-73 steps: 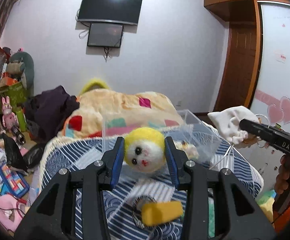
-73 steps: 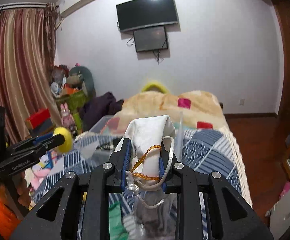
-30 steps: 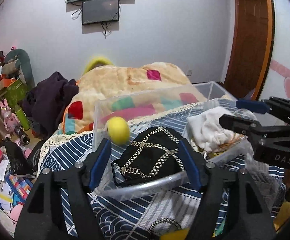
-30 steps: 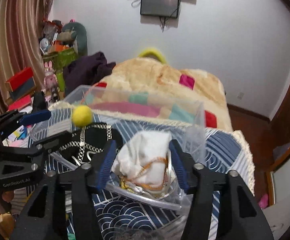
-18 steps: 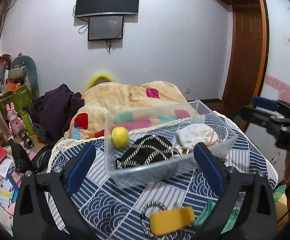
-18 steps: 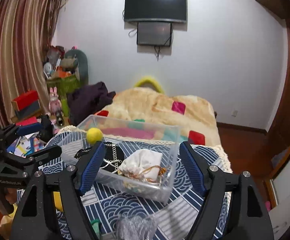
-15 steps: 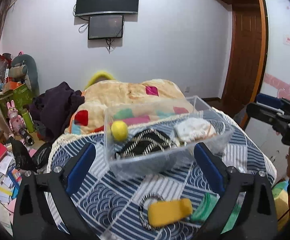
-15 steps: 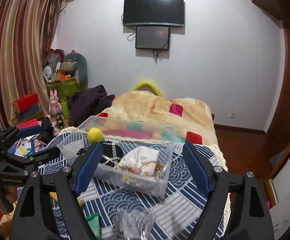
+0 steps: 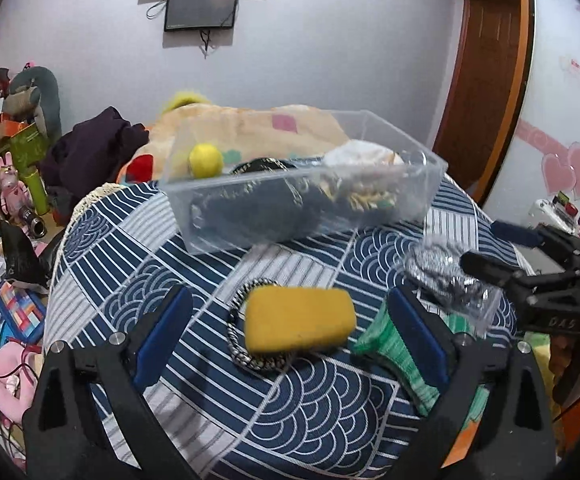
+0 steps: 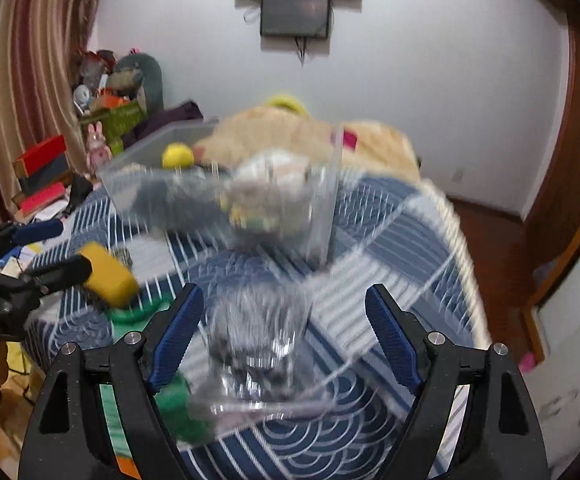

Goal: Organize soft objects
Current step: 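Grasp the yellow sponge with the left tool while the right tool grasps the foil-filled plastic bag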

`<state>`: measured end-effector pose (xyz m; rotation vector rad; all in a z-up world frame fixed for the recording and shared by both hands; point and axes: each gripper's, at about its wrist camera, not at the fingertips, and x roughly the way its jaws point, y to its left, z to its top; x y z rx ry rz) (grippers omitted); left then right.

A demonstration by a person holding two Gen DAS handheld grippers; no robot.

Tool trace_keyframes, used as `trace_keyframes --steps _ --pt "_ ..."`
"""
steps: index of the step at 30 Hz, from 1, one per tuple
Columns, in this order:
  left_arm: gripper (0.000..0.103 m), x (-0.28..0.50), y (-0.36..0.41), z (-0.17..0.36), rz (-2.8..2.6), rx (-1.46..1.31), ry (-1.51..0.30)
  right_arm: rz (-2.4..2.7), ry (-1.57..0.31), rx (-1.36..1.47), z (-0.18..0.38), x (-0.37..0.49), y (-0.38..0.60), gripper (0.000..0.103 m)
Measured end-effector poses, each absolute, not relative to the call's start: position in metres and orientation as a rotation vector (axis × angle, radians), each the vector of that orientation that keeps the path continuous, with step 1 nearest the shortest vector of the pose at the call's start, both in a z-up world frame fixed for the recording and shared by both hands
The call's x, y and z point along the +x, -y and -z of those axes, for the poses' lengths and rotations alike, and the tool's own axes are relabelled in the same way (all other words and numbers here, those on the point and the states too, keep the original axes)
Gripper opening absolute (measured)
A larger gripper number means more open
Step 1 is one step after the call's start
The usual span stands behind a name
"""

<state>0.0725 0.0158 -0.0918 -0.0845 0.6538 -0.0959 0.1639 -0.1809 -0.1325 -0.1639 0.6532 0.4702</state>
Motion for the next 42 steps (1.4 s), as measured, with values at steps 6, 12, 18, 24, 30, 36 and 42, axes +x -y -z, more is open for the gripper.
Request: trace_keyframes --steps 6,12,18,24,30,36,42 --pt "0.075 0.077 -0.009 0.103 0.115 -0.073 -0.687 -0.48 -0.684 -0.17 0.148 0.165 0.178 0.07" --pt "0.061 0.081 -0.01 0.113 0.123 -0.079 -0.711 -0.518 -0.69 -0.18 0.153 0.157 0.176 0.039" --pt "0.053 0.078 -0.014 0.108 0.137 -0.106 -0.694 -0.531 -0.671 -0.143 0.148 0.152 0.187 0.028" --pt "0.052 0.067 -0.02 0.091 0.143 -0.123 -0.643 -0.53 -0.626 -0.122 0.134 0.146 0.194 0.027" --pt "0.052 0.062 -0.025 0.064 0.136 -0.129 -0.569 -0.523 -0.553 -0.102 0.106 0.14 0.196 0.027" --pt "0.052 0.068 -0.033 0.03 0.118 -0.131 -0.477 -0.521 -0.473 -0.077 0.078 0.145 0.194 0.027" --pt "0.052 0.08 -0.04 0.005 0.086 -0.118 -0.407 -0.531 -0.404 -0.058 0.054 0.158 0.182 0.027"
